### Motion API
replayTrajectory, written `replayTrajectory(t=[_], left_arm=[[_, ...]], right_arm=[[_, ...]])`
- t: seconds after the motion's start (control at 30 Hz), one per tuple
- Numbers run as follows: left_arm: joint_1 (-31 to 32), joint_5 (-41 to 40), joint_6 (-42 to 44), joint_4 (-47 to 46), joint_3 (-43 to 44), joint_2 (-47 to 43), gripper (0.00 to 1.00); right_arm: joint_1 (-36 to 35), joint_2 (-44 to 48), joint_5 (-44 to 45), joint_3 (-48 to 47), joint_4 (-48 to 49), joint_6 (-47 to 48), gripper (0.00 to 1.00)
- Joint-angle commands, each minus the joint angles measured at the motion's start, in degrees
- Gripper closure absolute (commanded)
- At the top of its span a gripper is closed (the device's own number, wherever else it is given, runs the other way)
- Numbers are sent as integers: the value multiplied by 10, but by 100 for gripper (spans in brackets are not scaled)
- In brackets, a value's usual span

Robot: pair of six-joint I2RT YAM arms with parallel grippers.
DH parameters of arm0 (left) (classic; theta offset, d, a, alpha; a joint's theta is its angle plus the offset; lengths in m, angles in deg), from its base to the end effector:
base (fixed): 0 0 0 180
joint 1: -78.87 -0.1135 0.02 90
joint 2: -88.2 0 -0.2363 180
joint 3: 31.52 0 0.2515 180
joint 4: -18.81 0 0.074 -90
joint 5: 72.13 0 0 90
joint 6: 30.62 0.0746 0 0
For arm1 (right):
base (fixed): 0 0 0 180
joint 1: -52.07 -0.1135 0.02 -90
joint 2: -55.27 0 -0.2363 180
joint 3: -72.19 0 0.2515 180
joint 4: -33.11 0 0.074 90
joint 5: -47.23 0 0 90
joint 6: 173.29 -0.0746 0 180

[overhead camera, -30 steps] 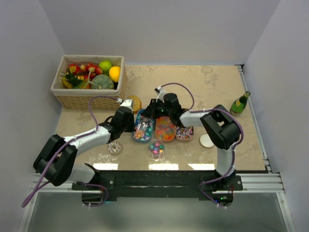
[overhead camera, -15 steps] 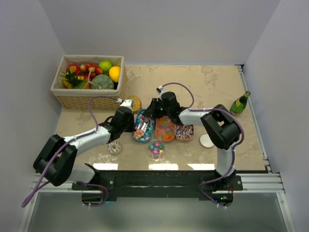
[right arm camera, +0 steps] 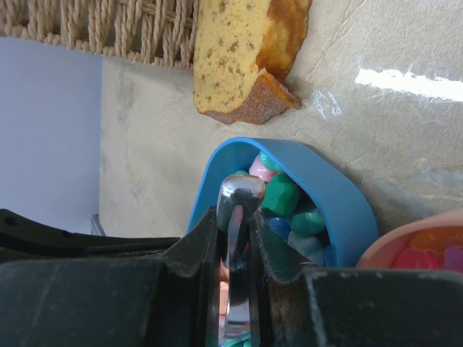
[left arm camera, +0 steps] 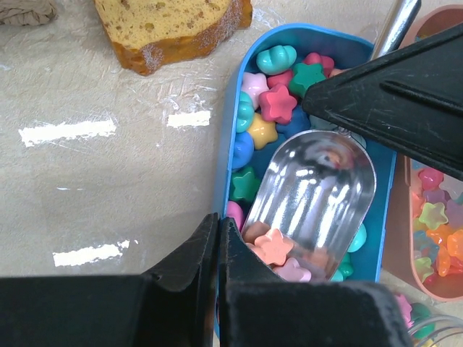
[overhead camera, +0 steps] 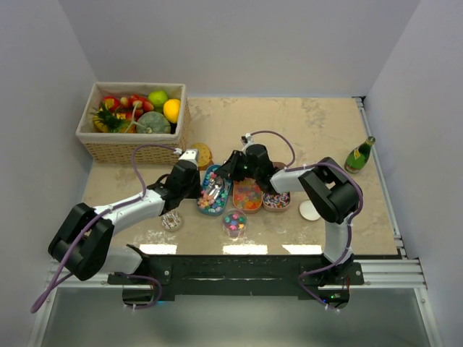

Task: Pack the candies
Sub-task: Scoop the fake candies from the storage box.

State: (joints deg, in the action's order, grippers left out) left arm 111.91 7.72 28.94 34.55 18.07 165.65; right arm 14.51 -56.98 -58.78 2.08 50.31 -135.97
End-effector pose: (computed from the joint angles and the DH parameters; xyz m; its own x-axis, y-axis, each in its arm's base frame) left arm 0.2568 -0.1513 0.1250 -0.7161 -0.1291 -0.6859 0.0776 0.9619 -0.2621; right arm 0.3268 0.2773 0.1020 -0.8263 0.3289 -0.4572 -0.2096 0.5739 0.7916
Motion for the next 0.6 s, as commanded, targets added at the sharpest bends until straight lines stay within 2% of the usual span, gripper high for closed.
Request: replayTrajectory(t=[0.0,0.57], left_arm=[[-3,-24,-9,-20,0,-20,100],[-3,-37,-10,-20,0,-22,100]], right_arm=[[-6,-3,5,34,40,-22,100],[4,48,44,66,56,-37,100]])
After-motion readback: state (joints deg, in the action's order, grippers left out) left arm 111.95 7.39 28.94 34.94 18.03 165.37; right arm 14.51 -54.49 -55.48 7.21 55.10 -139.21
